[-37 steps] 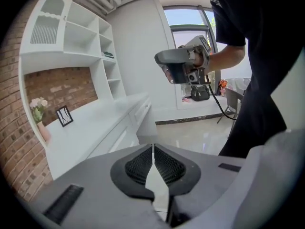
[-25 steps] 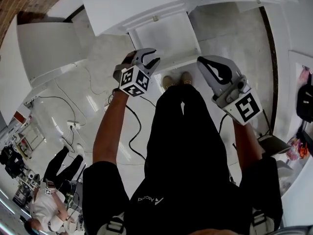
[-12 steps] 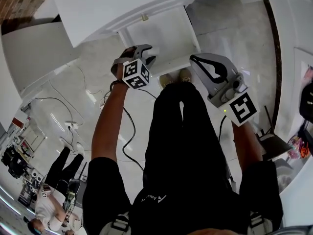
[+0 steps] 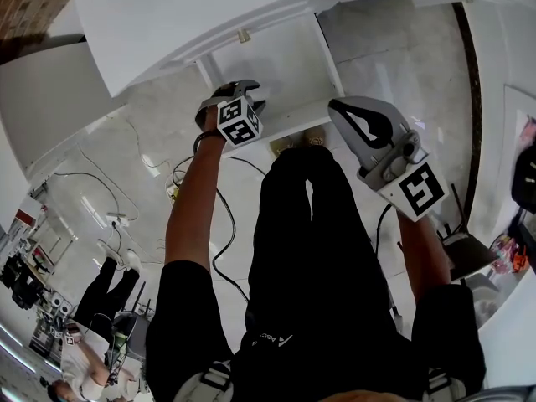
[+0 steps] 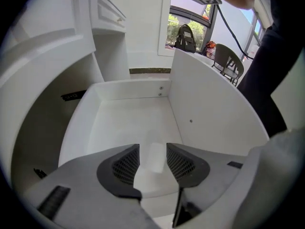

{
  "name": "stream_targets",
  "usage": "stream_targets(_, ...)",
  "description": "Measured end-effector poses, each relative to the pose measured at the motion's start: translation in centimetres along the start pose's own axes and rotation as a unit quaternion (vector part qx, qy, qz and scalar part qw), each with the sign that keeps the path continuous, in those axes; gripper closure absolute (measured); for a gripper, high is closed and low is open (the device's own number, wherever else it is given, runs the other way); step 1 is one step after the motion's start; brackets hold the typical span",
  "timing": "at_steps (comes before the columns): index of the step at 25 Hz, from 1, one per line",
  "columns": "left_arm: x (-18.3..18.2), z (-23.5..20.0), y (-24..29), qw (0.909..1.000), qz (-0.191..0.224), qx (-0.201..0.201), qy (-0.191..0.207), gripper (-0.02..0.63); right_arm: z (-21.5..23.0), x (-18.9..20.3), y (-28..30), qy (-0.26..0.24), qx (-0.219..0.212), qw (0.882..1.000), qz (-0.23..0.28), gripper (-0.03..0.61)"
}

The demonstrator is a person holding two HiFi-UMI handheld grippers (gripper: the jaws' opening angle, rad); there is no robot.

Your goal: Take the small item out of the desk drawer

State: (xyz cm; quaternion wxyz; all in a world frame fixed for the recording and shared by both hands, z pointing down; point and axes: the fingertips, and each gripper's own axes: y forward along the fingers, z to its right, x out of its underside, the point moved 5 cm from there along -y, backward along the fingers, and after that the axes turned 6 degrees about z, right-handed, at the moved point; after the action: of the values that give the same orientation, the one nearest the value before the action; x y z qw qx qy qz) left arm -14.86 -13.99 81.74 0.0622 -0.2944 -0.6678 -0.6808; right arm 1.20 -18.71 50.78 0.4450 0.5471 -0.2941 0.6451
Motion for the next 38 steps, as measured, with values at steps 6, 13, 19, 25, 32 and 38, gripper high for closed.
stream_targets(6,1.1,0.2,2.3,0.9980,-0.028,0.044,0.035,0.440,1.1,0.7,-0.4,0.003,0.007,1.000,-0.006,0.577)
stream_targets(13,1.8,0.9,4.8,0.9908,-0.069,0.082,0.082,0.440,1.9,1.5,-1.1,0.012,0.016,1.000,-0.016,0.577)
stream_targets(19,2.4,0.7,6.3,0.9869,-0.090,0.096,0.093,0.440,2.4,1.9,-1.4,0.016,0.023,0.999,-0.021,0.577)
stream_targets(25,3.0,0.9,7.4,0.9840,-0.101,0.114,0.093,0.440,2.9,2.2,-1.6,0.019,0.026,0.999,-0.026,0.577)
stream_targets(32,3.5,1.0,8.1,0.9829,-0.103,0.128,0.083,0.440,3.4,2.5,-1.2,0.021,0.030,0.999,-0.027,0.577)
stream_targets(38,2.3,0.2,6.9,0.9904,-0.077,0.107,0.039,0.443,3.0,2.3,-1.4,0.022,0.030,0.999,-0.026,0.577)
